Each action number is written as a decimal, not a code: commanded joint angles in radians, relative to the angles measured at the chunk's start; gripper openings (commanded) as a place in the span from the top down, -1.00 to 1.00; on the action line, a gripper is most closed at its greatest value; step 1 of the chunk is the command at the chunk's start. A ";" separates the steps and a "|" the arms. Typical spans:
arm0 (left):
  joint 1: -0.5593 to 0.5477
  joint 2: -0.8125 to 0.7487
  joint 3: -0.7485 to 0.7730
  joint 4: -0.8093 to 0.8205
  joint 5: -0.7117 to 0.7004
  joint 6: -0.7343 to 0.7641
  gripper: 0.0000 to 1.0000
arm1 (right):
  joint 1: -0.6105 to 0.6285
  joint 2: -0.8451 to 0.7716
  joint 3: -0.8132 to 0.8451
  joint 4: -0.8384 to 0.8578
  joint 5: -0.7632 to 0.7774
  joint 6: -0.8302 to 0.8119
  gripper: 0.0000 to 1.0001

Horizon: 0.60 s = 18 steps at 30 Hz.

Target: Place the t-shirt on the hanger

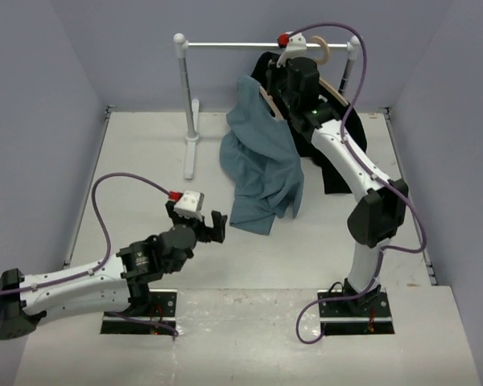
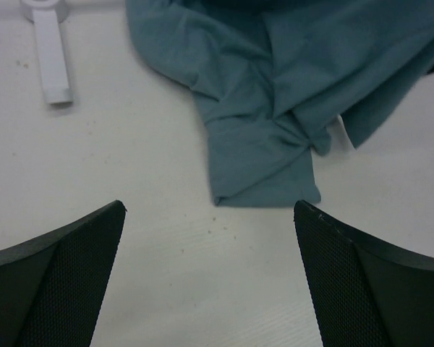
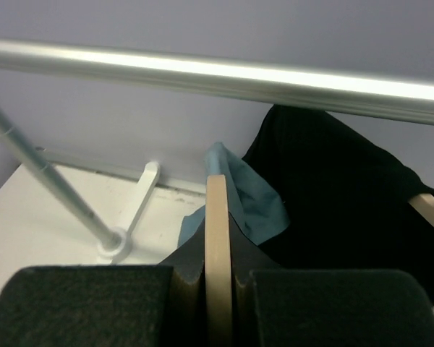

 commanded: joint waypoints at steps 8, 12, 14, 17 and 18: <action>0.624 0.463 0.551 0.555 1.180 -0.229 -1.00 | -0.029 -0.489 -0.243 -0.062 -0.349 0.009 1.00; 0.632 0.657 0.700 0.753 1.298 -0.486 -1.00 | -0.028 -0.590 -0.362 0.037 -0.432 0.055 1.00; 0.632 0.712 0.735 0.818 1.299 -0.590 -1.00 | -0.028 -0.603 -0.375 0.043 -0.457 0.070 1.00; 0.625 0.795 0.755 0.971 1.301 -0.769 -1.00 | -0.022 -0.620 -0.405 0.064 -0.482 0.090 1.00; 0.622 0.801 0.755 0.988 1.291 -0.786 -1.00 | -0.021 -0.620 -0.409 0.080 -0.478 0.088 1.00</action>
